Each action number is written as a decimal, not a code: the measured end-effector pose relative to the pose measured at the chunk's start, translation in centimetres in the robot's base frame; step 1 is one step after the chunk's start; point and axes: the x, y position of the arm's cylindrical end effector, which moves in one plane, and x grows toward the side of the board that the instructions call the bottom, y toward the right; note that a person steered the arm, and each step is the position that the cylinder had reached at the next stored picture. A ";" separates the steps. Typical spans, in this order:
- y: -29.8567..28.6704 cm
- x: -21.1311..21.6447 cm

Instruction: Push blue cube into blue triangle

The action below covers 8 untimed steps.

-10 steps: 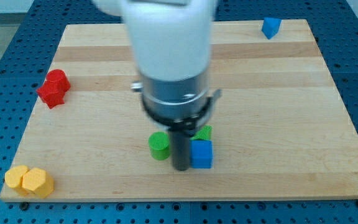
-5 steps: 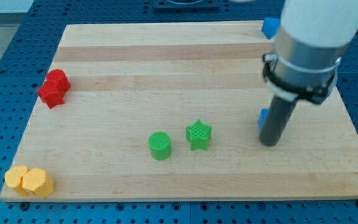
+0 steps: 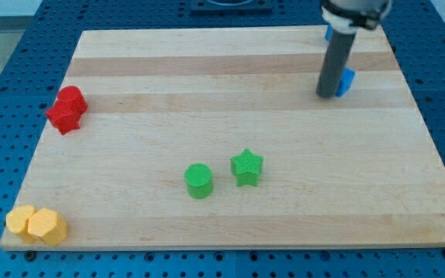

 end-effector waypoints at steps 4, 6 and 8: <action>0.9 2.4; 2.3 -5.4; 2.3 -2.6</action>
